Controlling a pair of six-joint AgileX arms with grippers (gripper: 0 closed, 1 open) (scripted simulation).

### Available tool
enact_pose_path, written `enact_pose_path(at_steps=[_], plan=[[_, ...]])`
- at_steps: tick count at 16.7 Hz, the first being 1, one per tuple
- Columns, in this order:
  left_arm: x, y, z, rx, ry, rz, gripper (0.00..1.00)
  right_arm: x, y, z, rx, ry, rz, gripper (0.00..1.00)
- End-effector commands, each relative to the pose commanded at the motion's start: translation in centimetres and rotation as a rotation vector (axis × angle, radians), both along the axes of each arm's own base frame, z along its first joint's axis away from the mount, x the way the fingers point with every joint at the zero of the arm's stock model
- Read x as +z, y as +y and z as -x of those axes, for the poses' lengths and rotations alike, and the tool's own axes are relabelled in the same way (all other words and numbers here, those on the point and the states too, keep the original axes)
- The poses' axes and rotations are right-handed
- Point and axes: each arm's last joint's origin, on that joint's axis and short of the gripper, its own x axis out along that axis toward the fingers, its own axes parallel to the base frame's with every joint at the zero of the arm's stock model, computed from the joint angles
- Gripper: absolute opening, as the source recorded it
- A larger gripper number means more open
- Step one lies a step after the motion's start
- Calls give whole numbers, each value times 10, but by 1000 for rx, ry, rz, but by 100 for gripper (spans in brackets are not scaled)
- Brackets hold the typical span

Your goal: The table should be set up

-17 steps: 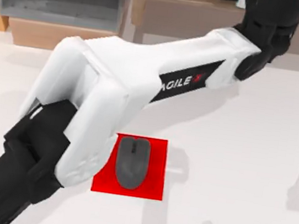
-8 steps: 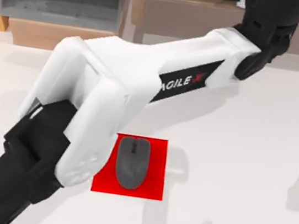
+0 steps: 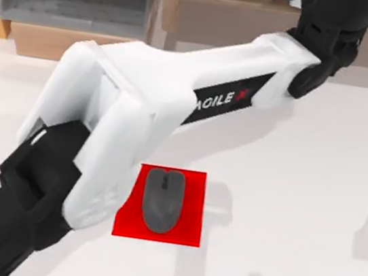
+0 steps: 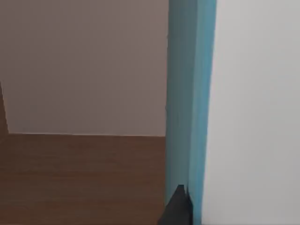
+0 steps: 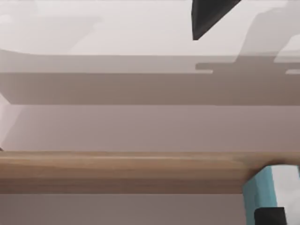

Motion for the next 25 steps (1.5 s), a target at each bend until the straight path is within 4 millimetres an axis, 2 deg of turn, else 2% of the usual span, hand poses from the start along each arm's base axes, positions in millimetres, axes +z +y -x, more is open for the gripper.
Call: enact_pose_path(at_steps=[5,7,12,15,20,25], plan=[[-1,-1,23,-11,20,-22,0,0,0,0,0,0,0,100],[4,0,32,-10,14,-16,0,0,0,0,0,0,0,100],[5,1,31,-2,12,-14,0,0,0,0,0,0,0,100],[14,7,35,-16,5,-48,0,0,0,0,0,0,0,100],[23,40,55,-92,14,-266,0,0,0,0,0,0,0,100],[28,93,95,-239,-11,-550,0,0,0,0,0,0,0,100]])
